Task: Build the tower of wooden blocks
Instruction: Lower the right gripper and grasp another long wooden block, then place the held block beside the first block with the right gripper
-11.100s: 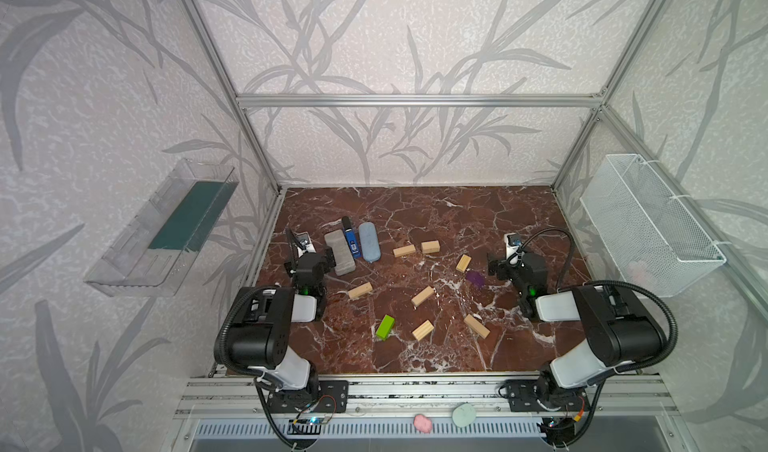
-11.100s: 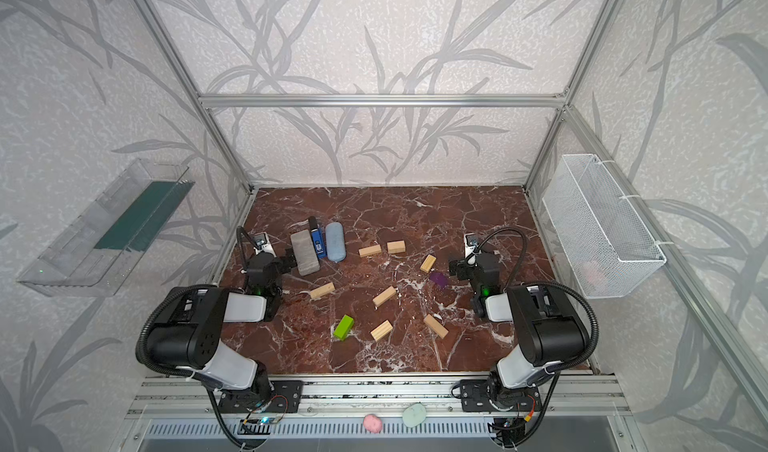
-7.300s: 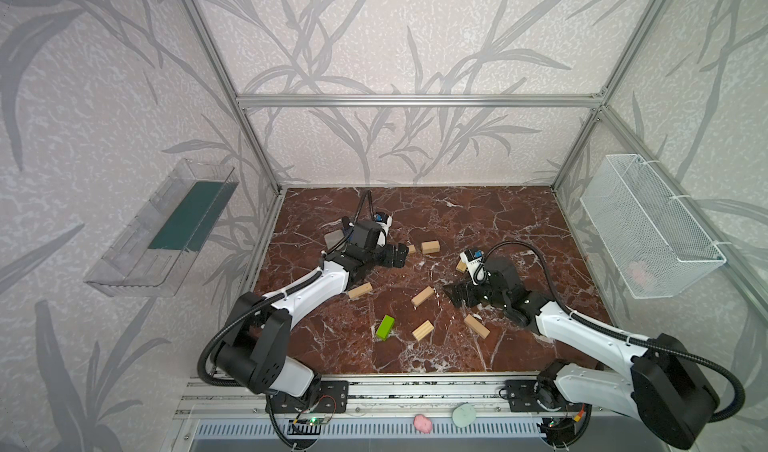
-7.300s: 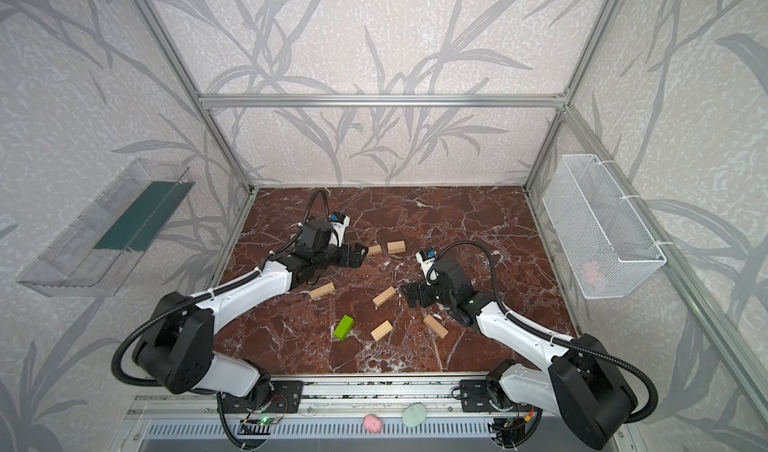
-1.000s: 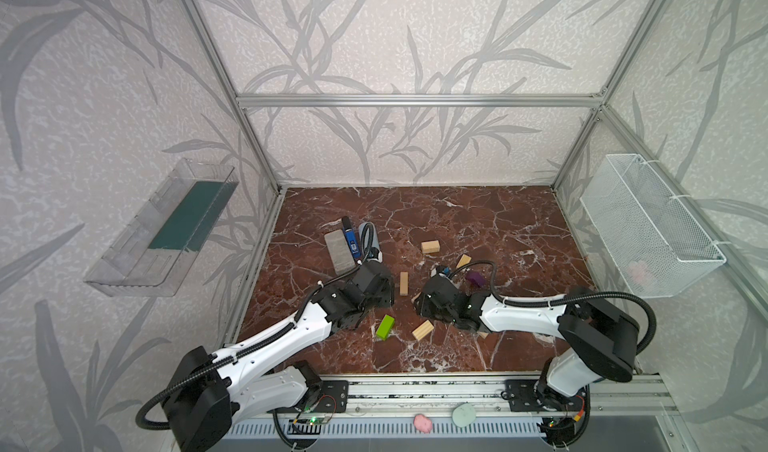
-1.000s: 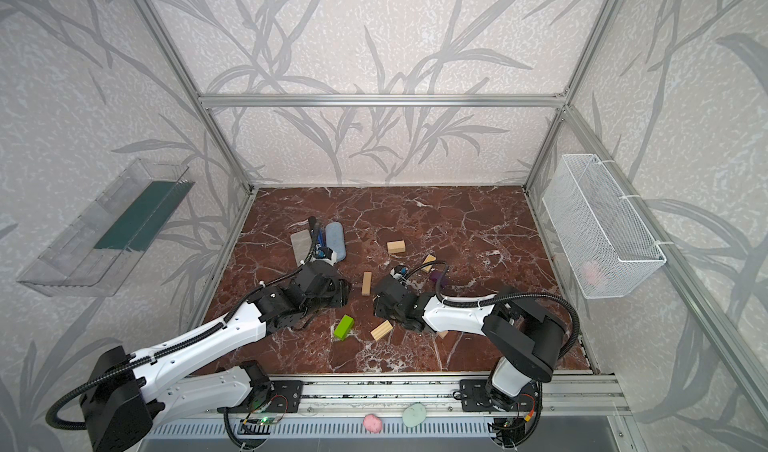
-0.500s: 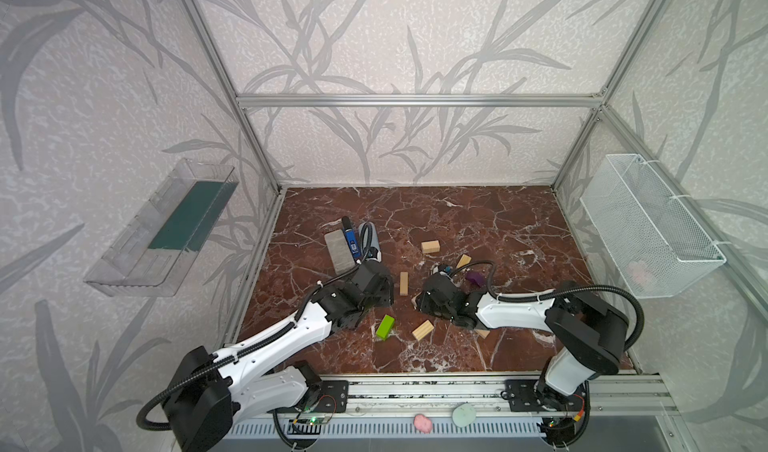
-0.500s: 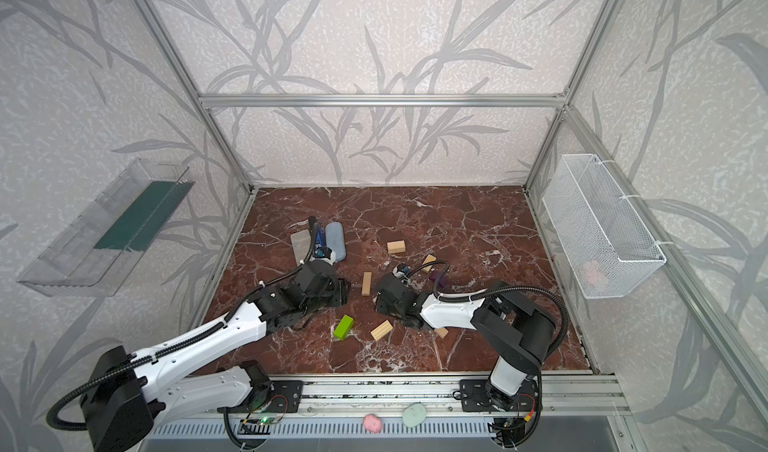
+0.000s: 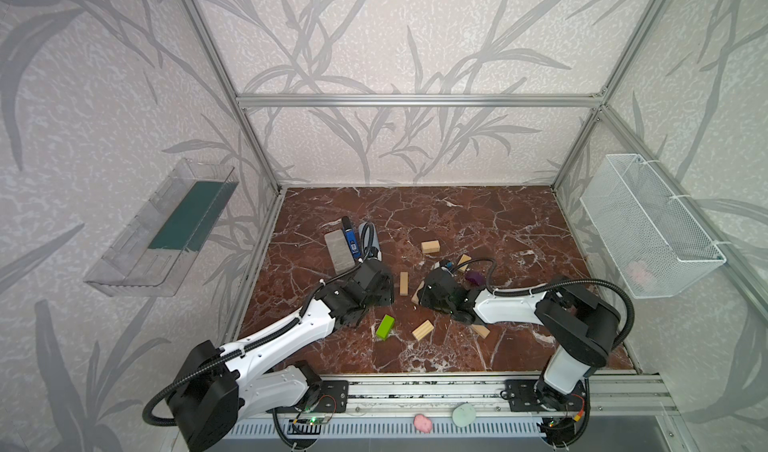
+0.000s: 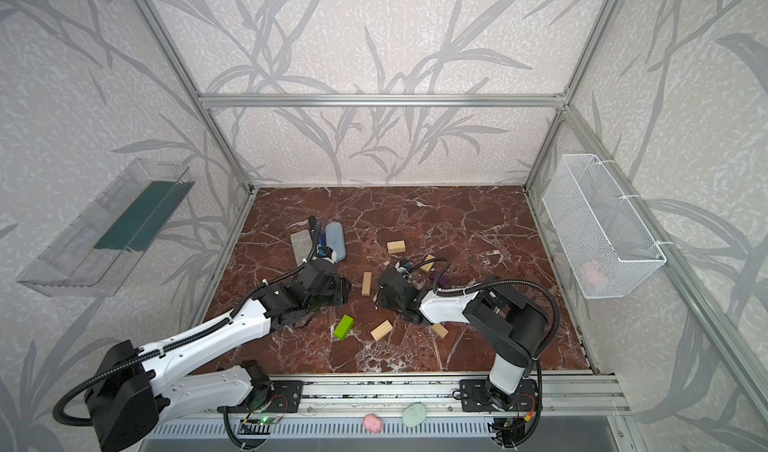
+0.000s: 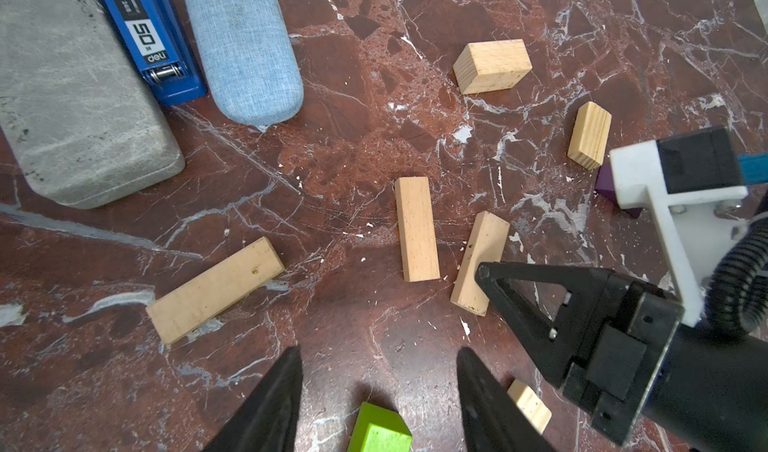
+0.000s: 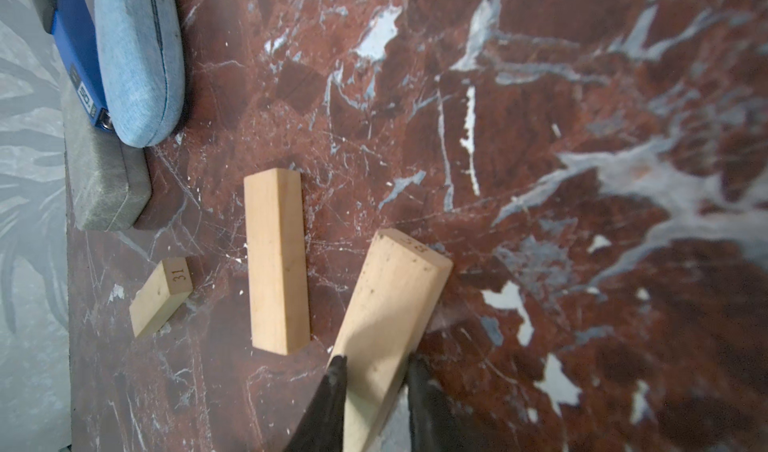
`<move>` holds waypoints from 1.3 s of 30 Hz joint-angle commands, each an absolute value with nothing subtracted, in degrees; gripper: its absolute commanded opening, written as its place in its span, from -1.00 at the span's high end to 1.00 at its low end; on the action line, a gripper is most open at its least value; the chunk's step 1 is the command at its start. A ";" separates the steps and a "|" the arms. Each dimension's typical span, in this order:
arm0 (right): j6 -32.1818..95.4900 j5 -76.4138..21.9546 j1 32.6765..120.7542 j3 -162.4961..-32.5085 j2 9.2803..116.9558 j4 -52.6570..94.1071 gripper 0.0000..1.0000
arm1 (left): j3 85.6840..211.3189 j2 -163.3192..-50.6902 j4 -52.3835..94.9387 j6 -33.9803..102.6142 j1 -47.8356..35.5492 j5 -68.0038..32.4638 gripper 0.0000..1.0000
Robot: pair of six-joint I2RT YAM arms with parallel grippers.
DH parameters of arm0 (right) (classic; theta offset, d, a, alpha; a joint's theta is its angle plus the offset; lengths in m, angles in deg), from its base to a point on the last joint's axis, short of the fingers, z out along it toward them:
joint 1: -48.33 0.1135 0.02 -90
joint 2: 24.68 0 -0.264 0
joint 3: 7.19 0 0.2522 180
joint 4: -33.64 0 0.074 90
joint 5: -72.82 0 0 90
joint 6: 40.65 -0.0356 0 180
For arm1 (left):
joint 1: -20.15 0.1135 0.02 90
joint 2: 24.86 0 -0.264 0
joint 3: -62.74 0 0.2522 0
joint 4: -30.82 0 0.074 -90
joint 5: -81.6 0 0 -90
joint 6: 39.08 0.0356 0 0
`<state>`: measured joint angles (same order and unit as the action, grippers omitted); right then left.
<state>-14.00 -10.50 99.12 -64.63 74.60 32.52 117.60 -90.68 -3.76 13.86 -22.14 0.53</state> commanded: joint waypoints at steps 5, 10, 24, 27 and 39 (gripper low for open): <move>-11.01 -12.41 96.79 -66.55 79.08 30.86 0.54 | 117.37 -91.95 -3.16 13.81 -21.26 0.64 -0.17; -8.37 -13.69 95.69 -68.70 80.41 29.65 0.58 | 117.37 -92.18 -2.98 13.75 -20.90 0.53 -0.17; -4.94 -15.68 94.85 -72.61 82.28 27.17 0.58 | 117.18 -92.18 -2.34 13.33 -19.98 -0.30 -0.17; -5.07 -15.85 94.73 -72.74 82.36 27.08 0.59 | 117.02 -92.27 -2.25 13.30 -19.78 -0.48 -0.17; -5.81 -16.94 94.80 -73.55 82.65 27.24 0.65 | 116.77 -92.01 -1.87 13.04 -19.46 -1.32 -0.17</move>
